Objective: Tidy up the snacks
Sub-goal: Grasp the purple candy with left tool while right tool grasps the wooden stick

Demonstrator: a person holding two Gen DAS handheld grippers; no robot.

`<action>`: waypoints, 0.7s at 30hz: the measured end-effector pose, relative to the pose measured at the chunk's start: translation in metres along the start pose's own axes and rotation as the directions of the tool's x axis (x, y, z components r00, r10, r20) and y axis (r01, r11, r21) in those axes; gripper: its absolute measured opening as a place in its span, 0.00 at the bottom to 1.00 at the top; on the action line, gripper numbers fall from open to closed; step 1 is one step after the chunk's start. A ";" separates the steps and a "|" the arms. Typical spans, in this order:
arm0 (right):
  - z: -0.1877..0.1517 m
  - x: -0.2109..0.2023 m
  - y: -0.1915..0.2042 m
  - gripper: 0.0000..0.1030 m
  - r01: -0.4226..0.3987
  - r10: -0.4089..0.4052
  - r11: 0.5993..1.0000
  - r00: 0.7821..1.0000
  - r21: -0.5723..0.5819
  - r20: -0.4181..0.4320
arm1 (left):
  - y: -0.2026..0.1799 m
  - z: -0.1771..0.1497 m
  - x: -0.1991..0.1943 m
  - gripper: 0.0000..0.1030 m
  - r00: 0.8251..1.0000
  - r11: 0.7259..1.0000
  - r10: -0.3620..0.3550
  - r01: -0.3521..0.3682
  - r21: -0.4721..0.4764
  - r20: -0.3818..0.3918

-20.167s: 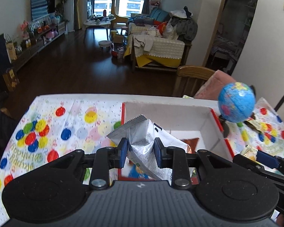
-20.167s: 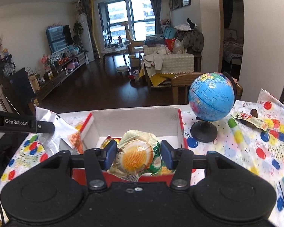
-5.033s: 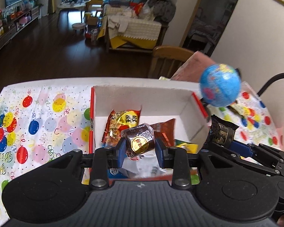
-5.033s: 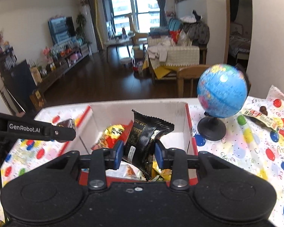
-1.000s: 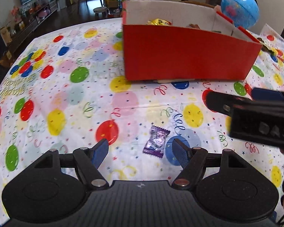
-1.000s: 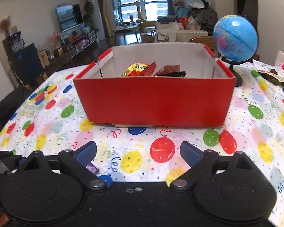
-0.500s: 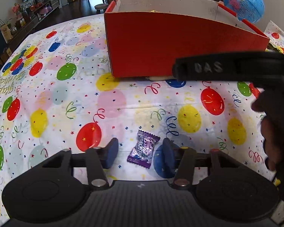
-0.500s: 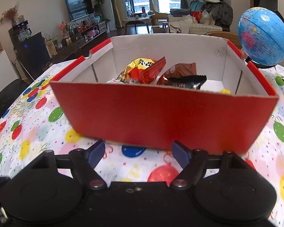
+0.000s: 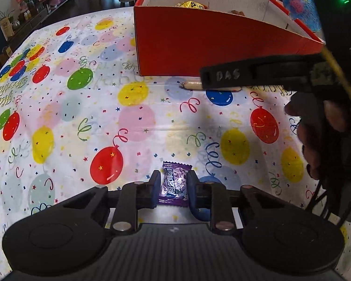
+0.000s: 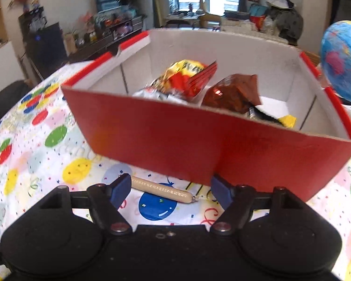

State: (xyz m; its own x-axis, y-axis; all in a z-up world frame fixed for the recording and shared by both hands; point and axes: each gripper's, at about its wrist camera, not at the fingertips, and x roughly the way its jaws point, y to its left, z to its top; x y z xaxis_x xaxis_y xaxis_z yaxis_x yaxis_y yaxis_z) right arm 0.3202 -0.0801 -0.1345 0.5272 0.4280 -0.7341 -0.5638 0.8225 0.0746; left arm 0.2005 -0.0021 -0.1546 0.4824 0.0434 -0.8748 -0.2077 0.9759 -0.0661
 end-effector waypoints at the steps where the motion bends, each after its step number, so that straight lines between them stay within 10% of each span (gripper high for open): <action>1: -0.001 0.004 0.001 0.72 -0.015 0.015 1.000 1.000 -0.015 -0.015 | 0.001 0.000 0.000 0.23 1.000 1.000 -0.003 0.003 0.000 0.000; 12: -0.013 -0.003 0.016 0.18 -0.070 0.063 0.980 0.997 -0.186 -0.047 | 0.004 0.001 0.001 0.20 1.000 1.000 -0.019 0.019 0.007 0.003; 21: -0.024 -0.021 0.018 0.10 -0.067 0.062 0.995 0.996 -0.076 -0.064 | 0.009 -0.001 -0.001 0.19 0.999 1.000 -0.029 0.029 -0.008 -0.017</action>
State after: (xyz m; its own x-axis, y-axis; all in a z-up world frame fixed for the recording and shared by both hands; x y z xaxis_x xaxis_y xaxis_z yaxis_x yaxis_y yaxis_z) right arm 0.2840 -0.0829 -0.1340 0.4492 0.4534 -0.7698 -0.6445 0.7612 0.0723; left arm 0.1975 0.0068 -0.1546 0.4735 0.0116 -0.8807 -0.2008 0.9750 -0.0952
